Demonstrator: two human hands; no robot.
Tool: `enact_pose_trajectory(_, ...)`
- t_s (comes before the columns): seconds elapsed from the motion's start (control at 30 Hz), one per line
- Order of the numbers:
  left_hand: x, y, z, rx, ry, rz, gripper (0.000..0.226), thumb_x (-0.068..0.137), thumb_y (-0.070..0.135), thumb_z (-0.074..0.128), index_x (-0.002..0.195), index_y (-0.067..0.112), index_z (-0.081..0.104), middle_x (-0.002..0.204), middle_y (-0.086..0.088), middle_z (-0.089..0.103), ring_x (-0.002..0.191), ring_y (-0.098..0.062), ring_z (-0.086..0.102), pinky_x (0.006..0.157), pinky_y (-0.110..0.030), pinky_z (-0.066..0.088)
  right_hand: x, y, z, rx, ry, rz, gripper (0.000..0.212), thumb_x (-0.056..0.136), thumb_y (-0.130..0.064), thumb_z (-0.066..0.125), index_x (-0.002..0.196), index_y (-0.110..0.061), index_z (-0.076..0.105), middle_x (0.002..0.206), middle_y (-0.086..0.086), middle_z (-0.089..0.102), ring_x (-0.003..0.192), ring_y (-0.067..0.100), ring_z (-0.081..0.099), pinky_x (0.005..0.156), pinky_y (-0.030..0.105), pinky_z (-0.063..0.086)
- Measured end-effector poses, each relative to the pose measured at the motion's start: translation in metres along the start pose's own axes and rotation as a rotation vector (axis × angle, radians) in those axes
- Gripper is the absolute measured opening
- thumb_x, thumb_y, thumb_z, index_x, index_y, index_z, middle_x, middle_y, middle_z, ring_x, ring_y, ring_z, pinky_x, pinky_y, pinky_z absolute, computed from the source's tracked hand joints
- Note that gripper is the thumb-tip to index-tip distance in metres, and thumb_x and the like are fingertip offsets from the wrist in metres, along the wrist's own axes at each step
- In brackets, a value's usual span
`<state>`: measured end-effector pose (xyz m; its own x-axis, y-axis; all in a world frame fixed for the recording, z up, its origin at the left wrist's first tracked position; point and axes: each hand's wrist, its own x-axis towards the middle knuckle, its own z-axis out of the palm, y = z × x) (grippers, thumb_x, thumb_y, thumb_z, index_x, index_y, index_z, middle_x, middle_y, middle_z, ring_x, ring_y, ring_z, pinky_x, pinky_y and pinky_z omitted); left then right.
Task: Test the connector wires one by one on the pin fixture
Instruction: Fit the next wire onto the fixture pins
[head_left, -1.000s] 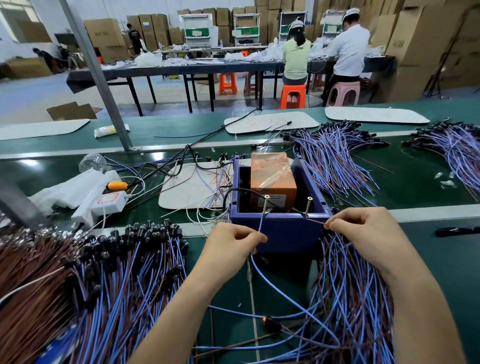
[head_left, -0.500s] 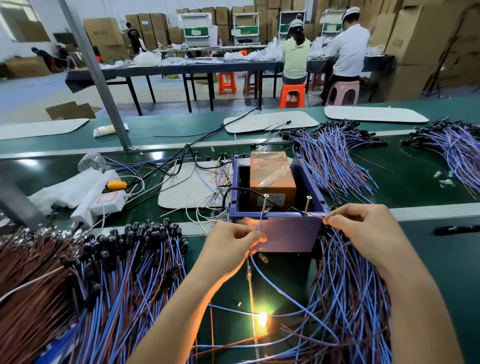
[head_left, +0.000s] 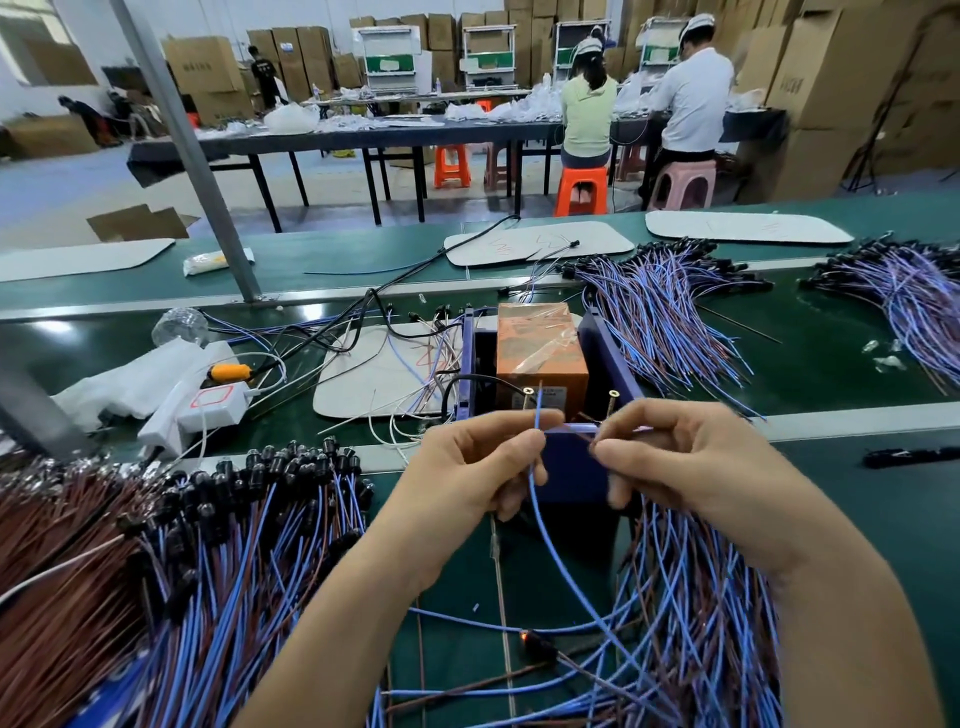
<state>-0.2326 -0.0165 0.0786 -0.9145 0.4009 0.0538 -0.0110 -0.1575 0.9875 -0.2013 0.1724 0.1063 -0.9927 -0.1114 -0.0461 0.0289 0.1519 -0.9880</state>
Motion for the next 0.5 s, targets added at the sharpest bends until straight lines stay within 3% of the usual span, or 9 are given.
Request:
enact_pose_trajectory(0.1,-0.003,0.004,0.004,-0.050,-0.038,0.028,0.022,0.075,0.026,0.063,0.091,0.021,0.077,0.059,0.003,0.057,0.043,-0.006,0.043,0.044,-0.013,0.039,0.002,-0.003,0.020,-0.010,-0.126,-0.044,0.008,0.087,-0.008,0.064,0.079,-0.007,0.063,0.058,0.011,0.068,0.040,0.003,0.049,0.044,0.006,0.034)
enact_pose_trajectory(0.17,-0.004,0.007,0.003,-0.090,0.000,0.047,0.016,0.072,0.026,0.064,0.081,0.022,0.077,0.057,0.004,0.057,0.041,-0.004,0.044,0.043,-0.013,0.039,0.005,-0.002,0.025,-0.003,-0.124,-0.039,0.011,0.088,-0.015,0.065,0.078,-0.010,0.066,0.059,0.011,0.068,0.036,0.003,0.039,0.039,0.008,0.029)
enact_pose_trajectory(0.23,-0.003,0.009,0.000,-0.163,0.086,0.106,0.012,0.070,0.023,0.065,0.073,0.020,0.076,0.058,0.001,0.060,0.040,-0.005,0.047,0.042,-0.013,0.041,0.006,0.001,0.023,-0.026,-0.179,-0.028,0.023,0.082,-0.035,0.066,0.080,-0.012,0.071,0.065,0.010,0.070,0.041,0.007,0.035,0.041,0.011,0.028)
enact_pose_trajectory(0.3,-0.003,0.012,-0.003,-0.229,0.159,0.195,0.012,0.072,0.018,0.063,0.072,0.017,0.075,0.061,-0.002,0.063,0.043,-0.006,0.051,0.045,-0.015,0.046,0.004,0.002,0.020,-0.096,-0.311,-0.023,0.034,0.075,-0.046,0.070,0.087,-0.014,0.074,0.071,0.004,0.072,0.052,0.009,0.044,0.052,0.015,0.035)
enact_pose_trajectory(0.4,-0.004,0.018,-0.010,-0.349,0.221,0.326,0.017,0.077,0.014,0.058,0.072,0.015,0.074,0.065,-0.003,0.065,0.047,-0.007,0.056,0.048,-0.015,0.049,0.003,0.004,0.017,-0.229,-0.447,-0.020,0.016,0.081,-0.031,0.075,0.087,-0.017,0.078,0.070,-0.002,0.072,0.067,0.007,0.057,0.067,0.014,0.039)
enact_pose_trajectory(0.5,-0.008,0.029,-0.025,-0.473,0.182,0.463,0.007,0.074,0.023,0.071,0.076,0.018,0.075,0.070,0.002,0.067,0.053,-0.002,0.058,0.052,-0.012,0.049,0.002,0.005,0.007,-0.303,-0.321,-0.026,0.010,0.082,-0.027,0.072,0.080,-0.019,0.078,0.069,-0.001,0.072,0.068,0.004,0.060,0.067,0.013,0.041)
